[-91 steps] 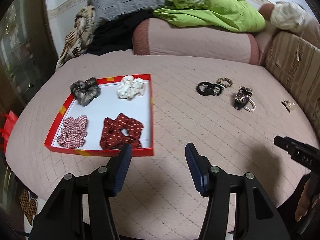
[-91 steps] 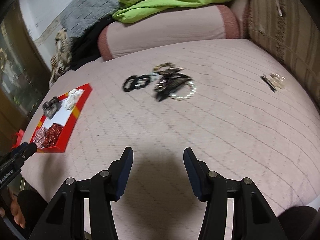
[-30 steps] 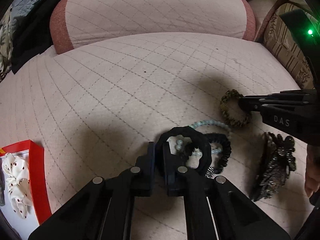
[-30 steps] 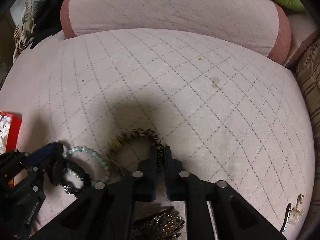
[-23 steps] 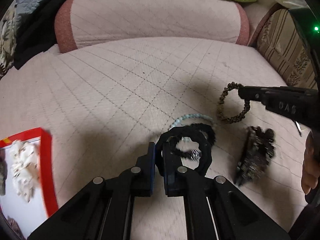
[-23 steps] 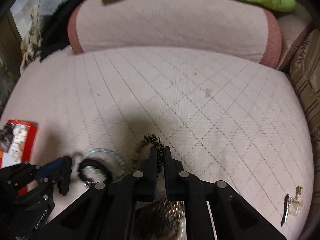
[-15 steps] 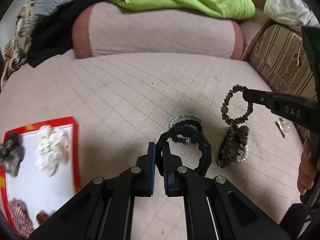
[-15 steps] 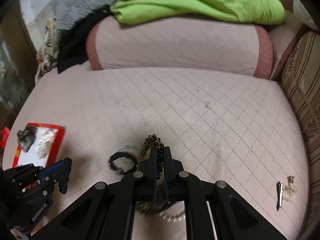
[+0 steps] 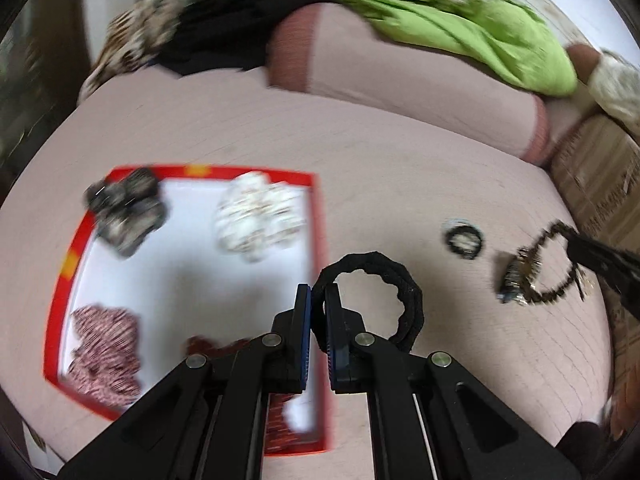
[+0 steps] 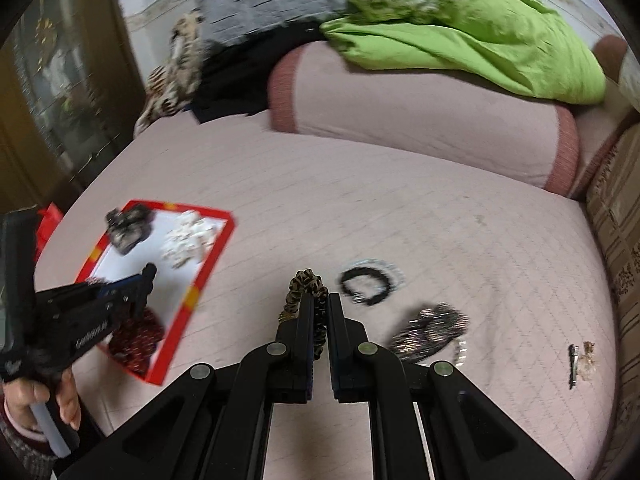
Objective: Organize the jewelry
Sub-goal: 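Place hair tie and beaded bracelet into the tray and open both tools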
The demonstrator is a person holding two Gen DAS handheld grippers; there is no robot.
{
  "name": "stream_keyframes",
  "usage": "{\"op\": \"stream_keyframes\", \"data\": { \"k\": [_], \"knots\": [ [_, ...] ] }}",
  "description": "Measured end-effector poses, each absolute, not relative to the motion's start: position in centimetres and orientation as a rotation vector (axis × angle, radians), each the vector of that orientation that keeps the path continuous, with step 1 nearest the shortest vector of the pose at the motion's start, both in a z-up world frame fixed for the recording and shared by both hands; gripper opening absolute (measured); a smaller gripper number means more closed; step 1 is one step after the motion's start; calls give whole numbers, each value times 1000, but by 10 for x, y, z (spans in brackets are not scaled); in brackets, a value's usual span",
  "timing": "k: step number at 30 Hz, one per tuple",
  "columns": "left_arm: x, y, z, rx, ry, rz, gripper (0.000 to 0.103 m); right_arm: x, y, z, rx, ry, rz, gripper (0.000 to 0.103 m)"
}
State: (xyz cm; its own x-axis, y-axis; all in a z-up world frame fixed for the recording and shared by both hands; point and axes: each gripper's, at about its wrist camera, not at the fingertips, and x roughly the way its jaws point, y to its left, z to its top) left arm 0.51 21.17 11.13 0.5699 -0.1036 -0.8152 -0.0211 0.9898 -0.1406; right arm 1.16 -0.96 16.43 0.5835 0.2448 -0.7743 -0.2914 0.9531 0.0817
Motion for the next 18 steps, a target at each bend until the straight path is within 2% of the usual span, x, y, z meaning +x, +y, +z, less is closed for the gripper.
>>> {"op": "stream_keyframes", "data": {
  "k": [10, 18],
  "knots": [
    [3, 320, 79, -261, 1022, 174, 6, 5, 90, 150, -112, 915, 452, 7],
    [13, 358, 61, -271, 1027, 249, 7, 28, 164, 121, -86, 975, 538, 7]
  ]
}}
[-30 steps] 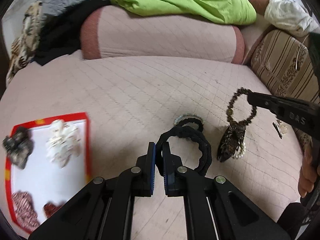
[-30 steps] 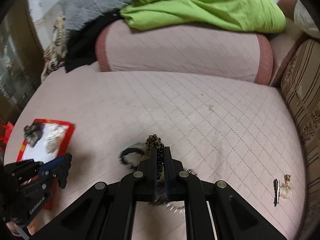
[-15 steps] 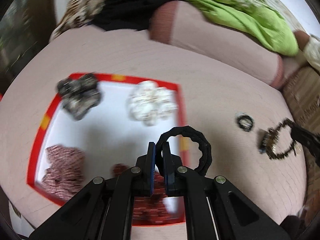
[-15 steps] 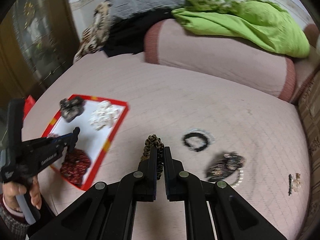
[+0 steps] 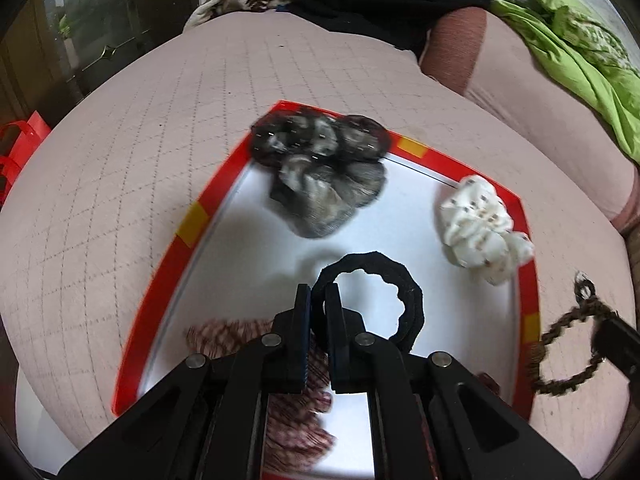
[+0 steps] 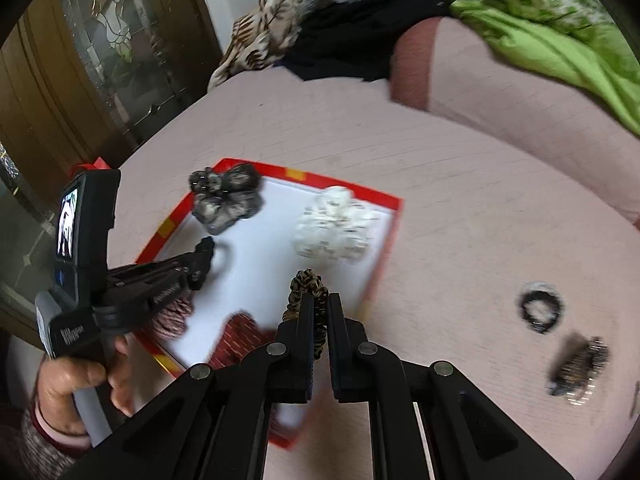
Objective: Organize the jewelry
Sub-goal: 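Place hair tie and beaded bracelet into the tray and open both tools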
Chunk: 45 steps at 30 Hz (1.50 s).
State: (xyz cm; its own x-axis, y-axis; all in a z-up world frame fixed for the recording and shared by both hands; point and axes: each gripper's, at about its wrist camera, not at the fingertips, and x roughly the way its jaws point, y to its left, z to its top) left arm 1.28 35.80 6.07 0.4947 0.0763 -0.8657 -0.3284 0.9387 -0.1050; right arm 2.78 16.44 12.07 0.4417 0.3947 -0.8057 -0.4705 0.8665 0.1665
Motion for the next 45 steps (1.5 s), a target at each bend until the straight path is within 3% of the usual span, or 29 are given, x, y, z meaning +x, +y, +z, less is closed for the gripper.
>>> {"op": "stream_keyframes", "data": {
  "k": [10, 19, 22, 24, 27, 45],
  "knots": [
    [31, 347, 49, -120, 1046, 251, 7, 56, 210, 77, -61, 1041, 535, 7],
    [27, 345, 57, -176, 1011, 199, 10, 59, 202, 61, -52, 1073, 507, 10],
    [21, 343, 65, -184, 980, 186, 18, 56, 198, 64, -47, 1067, 505, 15],
    [18, 342, 69, -187, 962, 185, 30, 55, 196, 67, -44, 1060, 506, 22],
    [13, 339, 75, -191, 939, 178, 36, 51, 193, 72, -41, 1045, 508, 31],
    [-2, 306, 82, -78, 904, 168, 41, 3, 140, 93, -9, 997, 471, 39]
  ]
}}
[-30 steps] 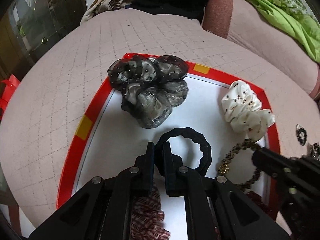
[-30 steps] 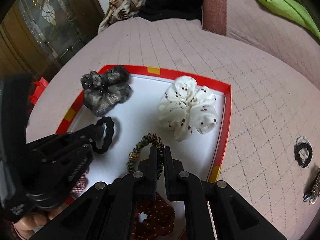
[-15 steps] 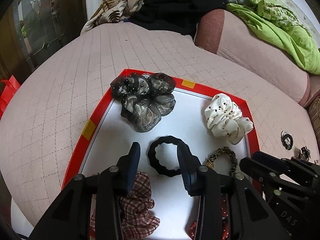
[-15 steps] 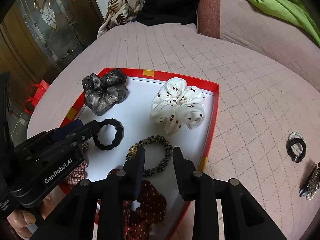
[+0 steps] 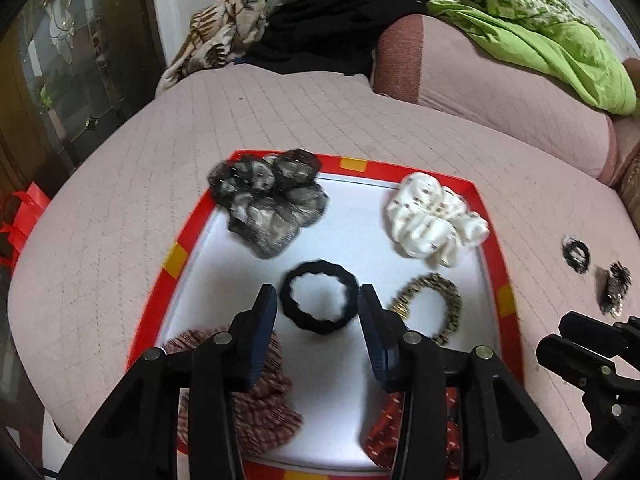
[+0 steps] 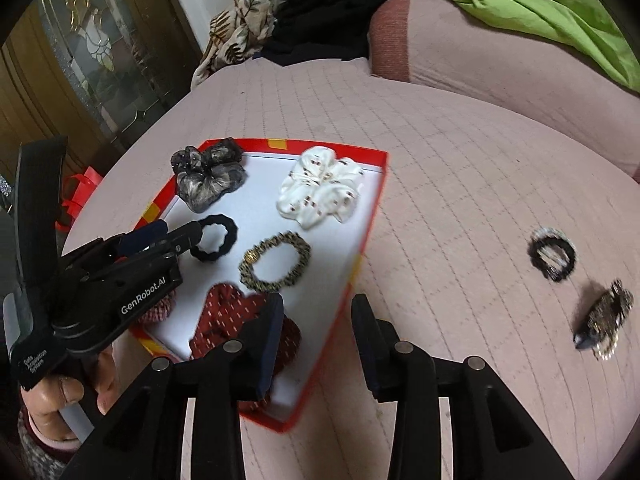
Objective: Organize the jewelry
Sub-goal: 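Place hair tie and beaded bracelet into the tray and open both tools, then move both tools to the butterfly clip and pearl bracelet on the bed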
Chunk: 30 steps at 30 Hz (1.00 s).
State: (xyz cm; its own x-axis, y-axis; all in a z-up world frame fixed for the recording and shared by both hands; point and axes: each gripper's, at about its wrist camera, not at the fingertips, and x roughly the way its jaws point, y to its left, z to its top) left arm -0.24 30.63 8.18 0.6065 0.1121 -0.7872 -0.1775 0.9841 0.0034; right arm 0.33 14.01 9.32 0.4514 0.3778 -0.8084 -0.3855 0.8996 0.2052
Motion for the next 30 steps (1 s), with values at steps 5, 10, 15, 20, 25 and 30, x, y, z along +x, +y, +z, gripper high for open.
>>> {"op": "stream_keyframes", "data": {
  "k": [5, 10, 15, 20, 25, 30],
  "knots": [
    [-12, 290, 86, -60, 893, 141, 41, -9, 113, 92, 25, 989, 435, 39],
    [-20, 268, 89, -11, 878, 125, 41, -19, 82, 86, 60, 1002, 386, 39],
    [-30, 247, 93, 21, 862, 102, 42, -27, 46, 80, 102, 1009, 339, 39],
    [-45, 222, 101, 38, 842, 60, 44, -37, 7, 76, 140, 1006, 289, 39],
    [-70, 191, 105, 29, 832, -37, 49, -43, -53, 74, 199, 988, 176, 39],
    [-85, 155, 102, 95, 808, -130, 50, -37, -118, 73, 299, 961, 41, 40]
  ]
}}
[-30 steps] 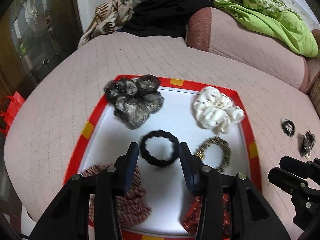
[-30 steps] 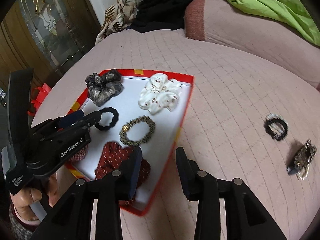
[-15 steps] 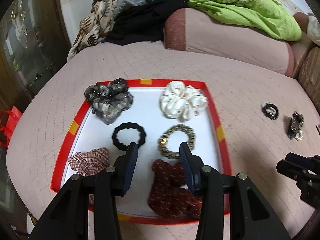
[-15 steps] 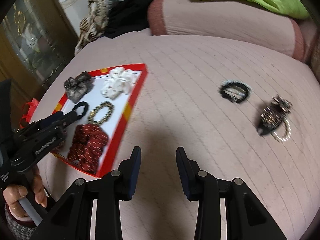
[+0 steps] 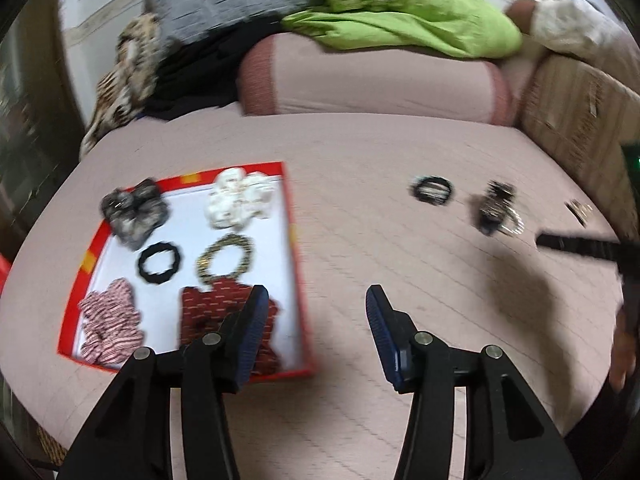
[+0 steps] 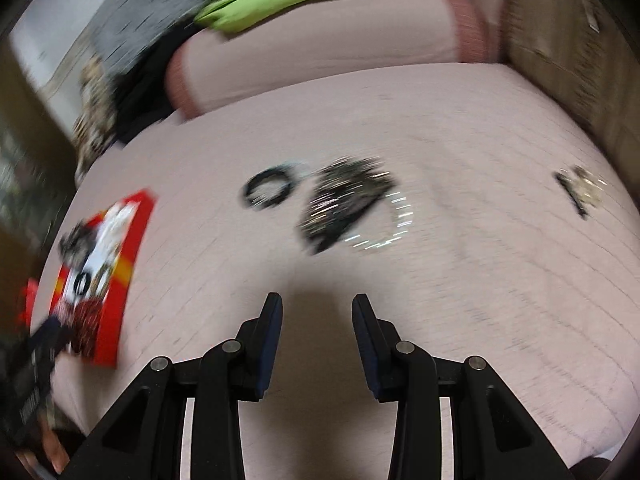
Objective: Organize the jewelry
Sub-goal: 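Move both tools to the butterfly clip and pearl bracelet on the bed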
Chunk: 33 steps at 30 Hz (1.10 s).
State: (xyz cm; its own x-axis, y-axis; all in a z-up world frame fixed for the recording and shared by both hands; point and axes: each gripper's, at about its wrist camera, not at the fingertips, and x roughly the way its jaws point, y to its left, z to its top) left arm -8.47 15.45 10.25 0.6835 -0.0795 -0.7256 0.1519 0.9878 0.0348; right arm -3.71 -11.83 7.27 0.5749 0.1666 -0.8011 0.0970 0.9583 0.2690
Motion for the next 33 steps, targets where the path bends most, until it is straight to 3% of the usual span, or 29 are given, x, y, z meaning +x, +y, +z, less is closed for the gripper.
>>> {"op": "stream_keyframes", "data": {
  "k": [4, 8, 12, 18, 20, 21, 25, 27, 33],
  "knots": [
    [-86, 136, 98, 142, 800, -165, 50, -27, -141, 80, 332, 929, -2, 49],
    [-80, 132, 90, 133, 821, -179, 50, -7, -140, 83, 344, 908, 6, 50],
    [-72, 134, 82, 108, 852, -180, 50, 22, -134, 78, 335, 899, 0, 69],
    [-62, 137, 73, 98, 874, -168, 50, 56, -119, 58, 302, 954, -43, 70],
    [-59, 138, 69, 94, 888, -169, 50, 60, -117, 55, 255, 966, -75, 63],
    [-59, 138, 68, 92, 892, -170, 50, 62, -117, 52, 239, 975, -85, 44],
    [-58, 139, 67, 85, 894, -175, 50, 55, -124, 55, 264, 980, -37, 31],
    [-59, 140, 67, 78, 890, -178, 50, 45, -130, 60, 272, 970, -11, 15],
    [-59, 137, 70, 35, 931, -211, 50, -1, -166, 76, 390, 941, 17, 15]
  ]
}}
